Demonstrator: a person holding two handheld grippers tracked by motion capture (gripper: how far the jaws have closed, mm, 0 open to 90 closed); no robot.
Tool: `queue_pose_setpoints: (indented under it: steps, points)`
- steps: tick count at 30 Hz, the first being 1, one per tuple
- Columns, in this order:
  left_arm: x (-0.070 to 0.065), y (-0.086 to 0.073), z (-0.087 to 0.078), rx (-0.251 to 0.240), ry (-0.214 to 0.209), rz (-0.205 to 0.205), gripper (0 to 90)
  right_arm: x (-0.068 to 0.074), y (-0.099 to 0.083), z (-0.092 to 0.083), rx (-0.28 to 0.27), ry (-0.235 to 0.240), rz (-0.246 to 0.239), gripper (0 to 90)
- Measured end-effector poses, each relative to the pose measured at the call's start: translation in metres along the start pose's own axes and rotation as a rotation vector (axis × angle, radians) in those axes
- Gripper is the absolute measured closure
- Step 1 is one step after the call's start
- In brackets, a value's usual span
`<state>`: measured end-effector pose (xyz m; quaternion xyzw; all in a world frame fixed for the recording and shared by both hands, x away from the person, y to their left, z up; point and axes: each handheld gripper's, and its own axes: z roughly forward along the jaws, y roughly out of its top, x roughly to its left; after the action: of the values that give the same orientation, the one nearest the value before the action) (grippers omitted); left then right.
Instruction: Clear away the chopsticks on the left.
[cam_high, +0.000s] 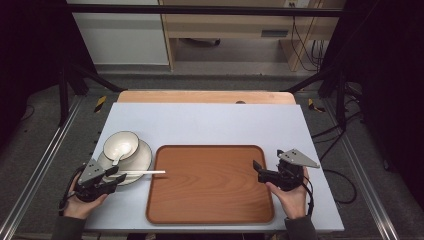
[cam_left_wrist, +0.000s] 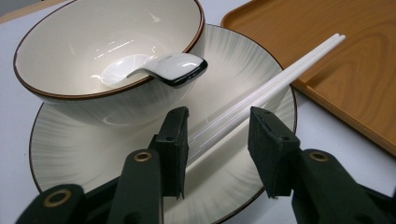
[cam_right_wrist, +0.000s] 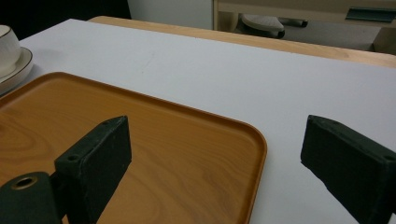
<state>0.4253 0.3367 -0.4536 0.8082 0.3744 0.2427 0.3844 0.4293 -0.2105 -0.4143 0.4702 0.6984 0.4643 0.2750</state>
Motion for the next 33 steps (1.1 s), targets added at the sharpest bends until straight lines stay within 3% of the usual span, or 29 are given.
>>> queue_pose_setpoints:
  steps: [7,20,26,33]
  points:
    - [-0.0011,-0.0005,0.0029,0.038,0.000,0.007,63.8,-0.0005,0.0001,-0.0004,-0.001,-0.001,0.002,9.0]
    - [-0.0032,0.0018,0.0044,0.042,0.001,-0.018,67.3,-0.0018,-0.0004,-0.0008,-0.002,0.000,0.006,9.3]
    - [-0.0039,0.0025,0.0047,0.037,-0.019,-0.038,70.4,-0.0016,-0.0007,-0.0001,0.001,0.002,0.005,9.3]
    - [-0.0062,0.0035,0.0045,0.025,-0.008,-0.050,75.0,-0.0020,-0.0008,0.0000,0.001,0.001,0.006,9.5]
